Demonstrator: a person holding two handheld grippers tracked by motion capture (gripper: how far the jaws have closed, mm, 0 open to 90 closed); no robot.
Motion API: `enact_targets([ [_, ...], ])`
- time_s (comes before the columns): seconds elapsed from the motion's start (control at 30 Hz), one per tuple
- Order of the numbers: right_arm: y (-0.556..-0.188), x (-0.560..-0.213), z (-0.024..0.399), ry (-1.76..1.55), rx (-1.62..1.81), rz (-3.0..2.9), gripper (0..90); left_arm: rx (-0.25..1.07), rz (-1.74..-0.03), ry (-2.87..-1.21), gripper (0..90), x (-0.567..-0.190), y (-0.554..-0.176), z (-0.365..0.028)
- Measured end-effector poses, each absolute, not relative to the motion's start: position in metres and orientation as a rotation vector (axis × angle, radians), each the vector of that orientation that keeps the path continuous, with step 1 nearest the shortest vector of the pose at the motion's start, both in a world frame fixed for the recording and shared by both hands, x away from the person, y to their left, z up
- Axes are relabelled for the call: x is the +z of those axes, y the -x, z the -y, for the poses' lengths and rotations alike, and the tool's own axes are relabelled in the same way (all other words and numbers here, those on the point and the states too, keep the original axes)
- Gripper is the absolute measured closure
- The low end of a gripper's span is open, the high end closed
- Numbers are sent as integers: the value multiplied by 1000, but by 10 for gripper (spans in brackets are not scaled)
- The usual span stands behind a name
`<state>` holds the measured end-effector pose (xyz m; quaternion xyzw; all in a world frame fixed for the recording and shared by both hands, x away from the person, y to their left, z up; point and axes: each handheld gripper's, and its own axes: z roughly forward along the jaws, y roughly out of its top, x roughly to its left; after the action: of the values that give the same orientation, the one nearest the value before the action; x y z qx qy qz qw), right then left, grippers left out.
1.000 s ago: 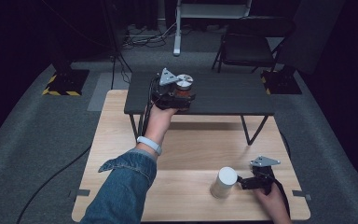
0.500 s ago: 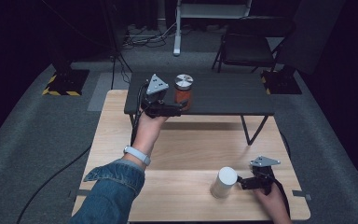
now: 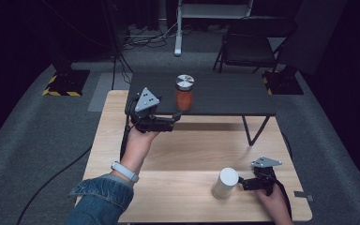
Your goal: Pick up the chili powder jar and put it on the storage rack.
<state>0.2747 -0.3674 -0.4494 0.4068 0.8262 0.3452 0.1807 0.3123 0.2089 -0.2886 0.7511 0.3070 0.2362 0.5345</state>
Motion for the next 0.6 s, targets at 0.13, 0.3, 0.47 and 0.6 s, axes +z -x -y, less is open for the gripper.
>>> enact_targets([
  [0.13,-275,-449,367,-1149,975,-2334,16,557,-746,-1793,97,-299,-307,-214],
  [0.3,-275,-449,367,-1149,975,-2334,16,566,-779,-1789,101,-312,-301,-220],
  [0.47,-275,-449,367,-1149,975,-2334,16,562,-798,-1791,101,-322,-298,-225],
  [0.6,-275,-449,367,-1149,975,-2334,16,562,-815,-1798,101,-334,-294,-227],
])
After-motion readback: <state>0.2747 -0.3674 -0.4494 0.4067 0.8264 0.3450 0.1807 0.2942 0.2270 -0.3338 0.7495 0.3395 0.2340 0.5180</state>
